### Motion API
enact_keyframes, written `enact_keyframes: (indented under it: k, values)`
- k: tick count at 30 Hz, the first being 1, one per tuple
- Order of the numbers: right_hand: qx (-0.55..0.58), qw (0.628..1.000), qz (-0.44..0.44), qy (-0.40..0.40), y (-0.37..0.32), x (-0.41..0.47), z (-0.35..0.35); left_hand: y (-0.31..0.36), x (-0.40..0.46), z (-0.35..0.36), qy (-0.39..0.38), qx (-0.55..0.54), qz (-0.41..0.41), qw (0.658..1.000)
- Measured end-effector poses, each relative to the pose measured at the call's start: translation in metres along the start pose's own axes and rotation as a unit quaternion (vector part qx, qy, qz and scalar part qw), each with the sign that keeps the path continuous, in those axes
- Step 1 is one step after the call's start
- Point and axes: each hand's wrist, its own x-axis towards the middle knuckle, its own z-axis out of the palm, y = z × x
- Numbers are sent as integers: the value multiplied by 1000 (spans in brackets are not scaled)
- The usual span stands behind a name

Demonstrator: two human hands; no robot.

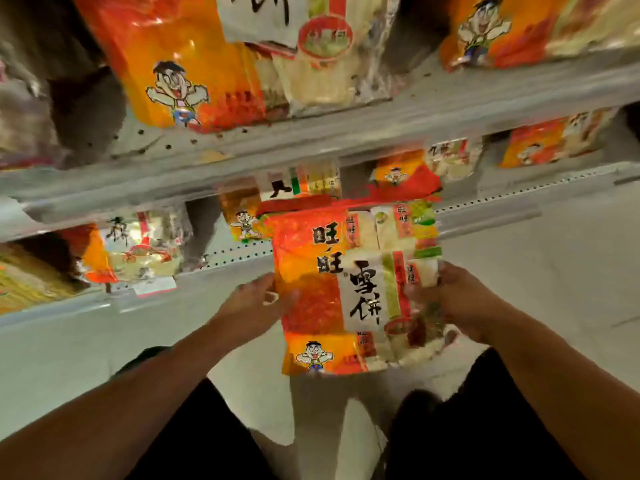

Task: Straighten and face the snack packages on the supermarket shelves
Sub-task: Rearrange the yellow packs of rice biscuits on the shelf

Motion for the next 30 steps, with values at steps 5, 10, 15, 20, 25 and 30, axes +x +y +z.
enact_keyframes:
  k: [5, 10, 15, 20, 25, 30]
  values:
    - [-35, 997, -74, 8, -4, 54, -29, -44, 115, -33, 317, -72, 40, 945]
    - [-22, 995, -97, 13, -6, 48, -40, -44, 161, -37, 309, -260, -29, 914]
    - [17, 994, -101, 26, 0, 36, -48, -42, 170, -42, 282, -289, -55, 913]
    - [9, 994, -109, 14, 1, 50, -47, -40, 169, -48, 289, -306, -29, 907]
    - [3, 993, -118, -7, -6, 63, -44, -43, 141, -42, 272, -346, -3, 898]
    - [-10, 992, -121, -17, -19, 74, -40, -59, 79, -22, 300, -377, -47, 875]
